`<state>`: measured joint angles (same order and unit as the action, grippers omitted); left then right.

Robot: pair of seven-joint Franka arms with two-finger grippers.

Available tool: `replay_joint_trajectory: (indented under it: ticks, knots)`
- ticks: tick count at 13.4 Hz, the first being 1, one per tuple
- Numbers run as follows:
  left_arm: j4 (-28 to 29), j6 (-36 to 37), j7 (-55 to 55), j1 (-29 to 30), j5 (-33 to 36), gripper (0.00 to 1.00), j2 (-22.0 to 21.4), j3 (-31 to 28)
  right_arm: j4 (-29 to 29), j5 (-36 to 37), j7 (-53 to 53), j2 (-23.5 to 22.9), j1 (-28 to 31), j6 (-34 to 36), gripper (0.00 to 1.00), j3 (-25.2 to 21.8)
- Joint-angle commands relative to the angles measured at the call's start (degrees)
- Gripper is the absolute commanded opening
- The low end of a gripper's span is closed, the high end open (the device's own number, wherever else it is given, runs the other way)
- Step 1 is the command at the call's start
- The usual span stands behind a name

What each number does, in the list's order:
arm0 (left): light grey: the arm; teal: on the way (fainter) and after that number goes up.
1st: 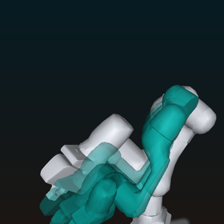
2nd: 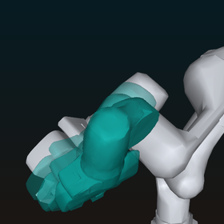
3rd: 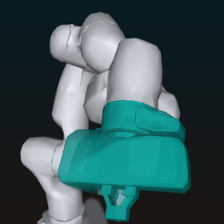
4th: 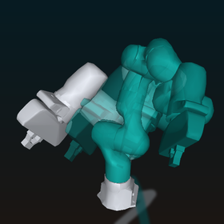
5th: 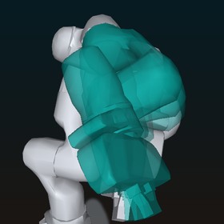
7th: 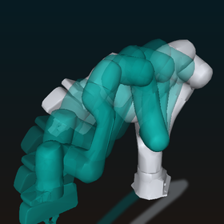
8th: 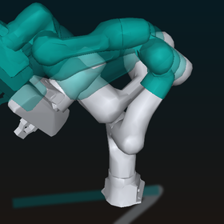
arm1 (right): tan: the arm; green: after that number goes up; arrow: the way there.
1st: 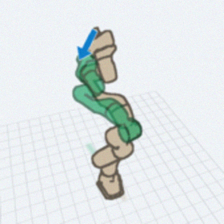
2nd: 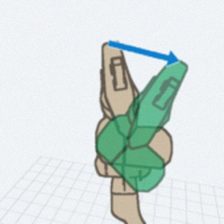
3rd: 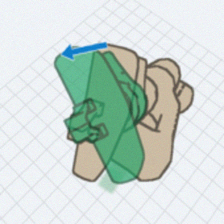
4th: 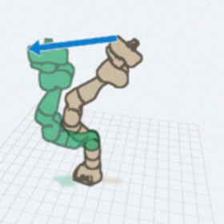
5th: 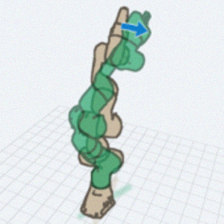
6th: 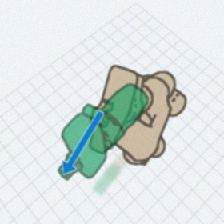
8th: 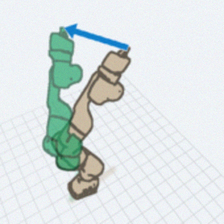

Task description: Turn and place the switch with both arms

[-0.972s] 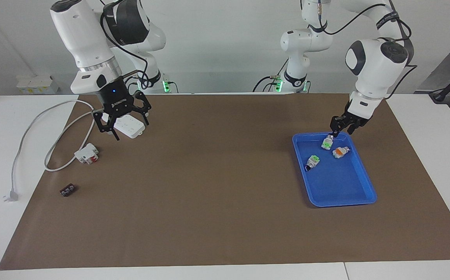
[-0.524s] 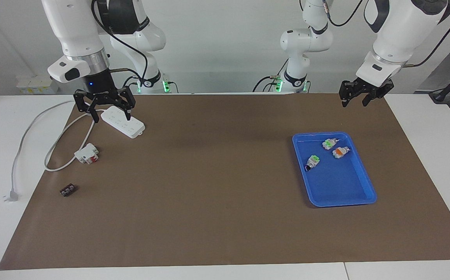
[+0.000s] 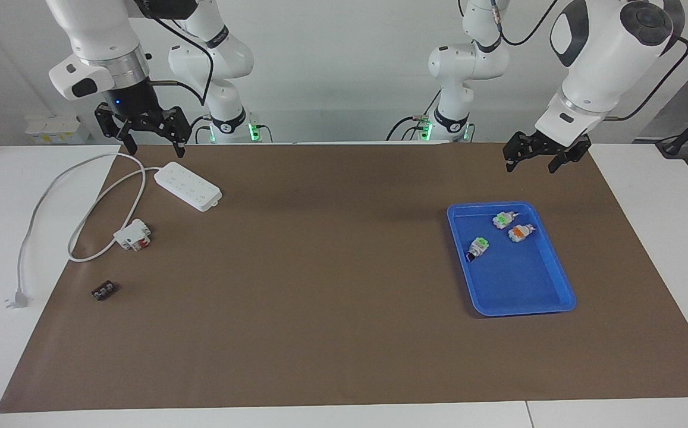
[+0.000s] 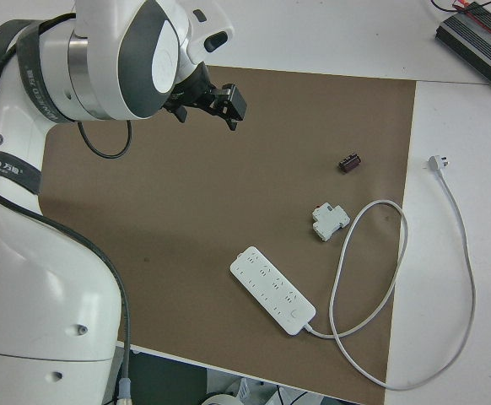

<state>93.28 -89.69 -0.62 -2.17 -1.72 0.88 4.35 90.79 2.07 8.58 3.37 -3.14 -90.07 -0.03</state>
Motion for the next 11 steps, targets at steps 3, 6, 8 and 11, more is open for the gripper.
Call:
replay_joint_trajectory:
  ticks: [3,6,8,11]
  knots:
    - [6.57,-4.80,-1.49,-0.20,-1.62,0.99,-3.78,-0.57,0.87,0.57,3.46,-1.27,0.15,0.60,1.00,0.47]
    - [6.39,-4.71,-1.40,0.15,-1.27,1.00,-3.78,-0.74,1.67,0.31,2.76,-1.79,1.20,-0.55,1.00,0.47]
    - [6.21,-4.71,-1.40,0.15,-1.00,1.00,-3.70,-0.75,2.28,0.22,2.58,-1.53,1.56,-1.25,1.00,0.47]
    - [6.04,-5.58,-1.40,-0.03,-0.91,1.00,-3.52,-0.75,2.64,0.13,2.32,-1.17,1.12,-0.55,1.00,0.56]
